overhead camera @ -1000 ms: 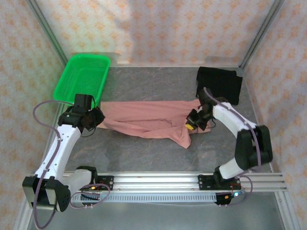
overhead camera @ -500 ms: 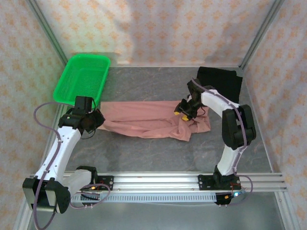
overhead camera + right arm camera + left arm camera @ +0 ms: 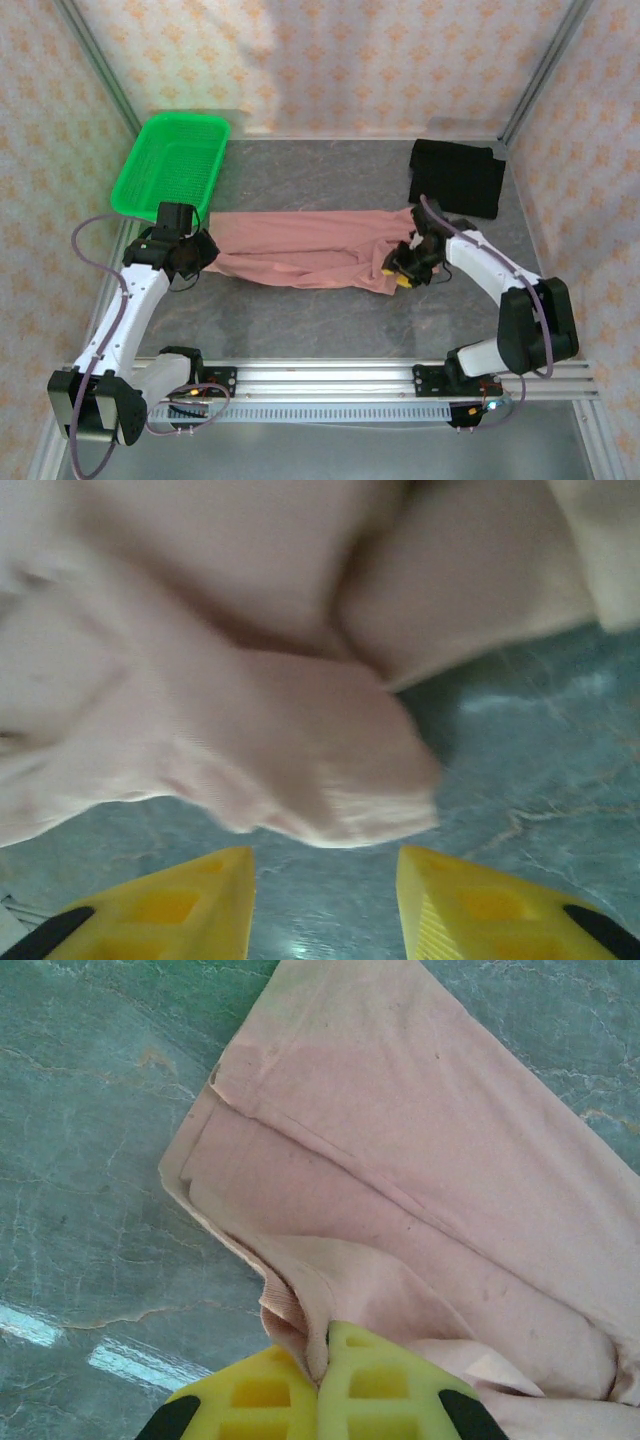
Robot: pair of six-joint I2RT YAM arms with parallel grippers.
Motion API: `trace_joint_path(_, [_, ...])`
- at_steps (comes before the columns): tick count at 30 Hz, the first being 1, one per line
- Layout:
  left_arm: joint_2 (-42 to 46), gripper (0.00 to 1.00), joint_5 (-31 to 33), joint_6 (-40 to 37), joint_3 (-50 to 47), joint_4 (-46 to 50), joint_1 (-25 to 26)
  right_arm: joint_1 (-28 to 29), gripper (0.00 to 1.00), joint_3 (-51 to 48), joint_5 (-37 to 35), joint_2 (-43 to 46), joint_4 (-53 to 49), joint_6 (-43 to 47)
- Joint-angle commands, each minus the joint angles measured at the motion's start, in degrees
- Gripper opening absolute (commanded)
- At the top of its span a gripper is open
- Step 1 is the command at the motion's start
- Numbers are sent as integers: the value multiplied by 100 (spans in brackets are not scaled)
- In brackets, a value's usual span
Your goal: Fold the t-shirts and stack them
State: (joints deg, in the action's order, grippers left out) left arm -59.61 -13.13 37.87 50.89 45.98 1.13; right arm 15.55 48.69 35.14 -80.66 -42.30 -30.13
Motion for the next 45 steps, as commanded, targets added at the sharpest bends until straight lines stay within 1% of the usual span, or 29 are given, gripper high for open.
trace_joint_path(1, [30,0,11,-16,-1,56,6,14,40,-209,-33,-40,535,-205])
trace_joint_path(4, [72,0,37,-25,-13,76,9,51,39,-395,-128,-94,777,-265])
trace_joint_path(7, [97,0,26,-16,-57,77,2,134,32,-496,-157,-249,993,-385])
trace_joint_path(8, [112,0,37,-21,-68,89,11,184,28,-511,-173,-297,1061,-457])
trace_joint_path(10, [149,0,86,-33,-96,104,10,259,17,-593,-133,-354,1280,-635])
trace_joint_path(11, [173,0,105,-32,-113,111,7,281,9,-643,22,-371,1453,-780])
trace_joint_path(13, [200,0,115,-47,-123,130,7,362,0,-701,253,-316,1713,-1071])
trace_joint_path(17, [270,0,155,-52,-179,158,9,585,0,-667,596,29,1821,-1519])
trace_joint_path(20, [279,0,148,-17,-245,113,10,601,0,-702,848,145,1812,-1802])
trace_joint_path(25, [258,0,151,-25,-273,104,10,788,0,-887,1407,122,2313,-2609])
trace_joint_path(28, [249,0,152,-25,-288,87,9,970,0,-958,1456,92,2424,-2846])
trace_joint_path(30, [249,0,147,-8,-304,78,5,997,0,-1083,1570,160,2708,-3075])
trace_joint_path(31, [249,0,144,2,-316,78,10,977,0,-1049,1563,221,2631,-3004])
trace_joint_path(32, [257,0,144,7,-324,86,4,918,1,-921,1406,320,2258,-2771])
trace_joint_path(34, [281,0,144,6,-324,103,10,773,15,-494,960,553,1388,-2262])
trace_joint_path(36, [306,0,157,1,-317,122,9,498,32,-70,735,610,709,-1741])
trace_joint_path(38, [319,0,149,-7,-309,131,6,161,40,197,631,566,269,-1314])
trace_joint_path(39, [319,0,145,-7,-317,130,10,-31,43,303,570,516,72,-1106])
trace_joint_path(42, [336,0,131,-31,-283,174,3,-560,44,454,523,367,-124,-719])
trace_joint_path(45, [371,0,144,-51,-264,195,10,-822,43,616,381,104,-142,-443])
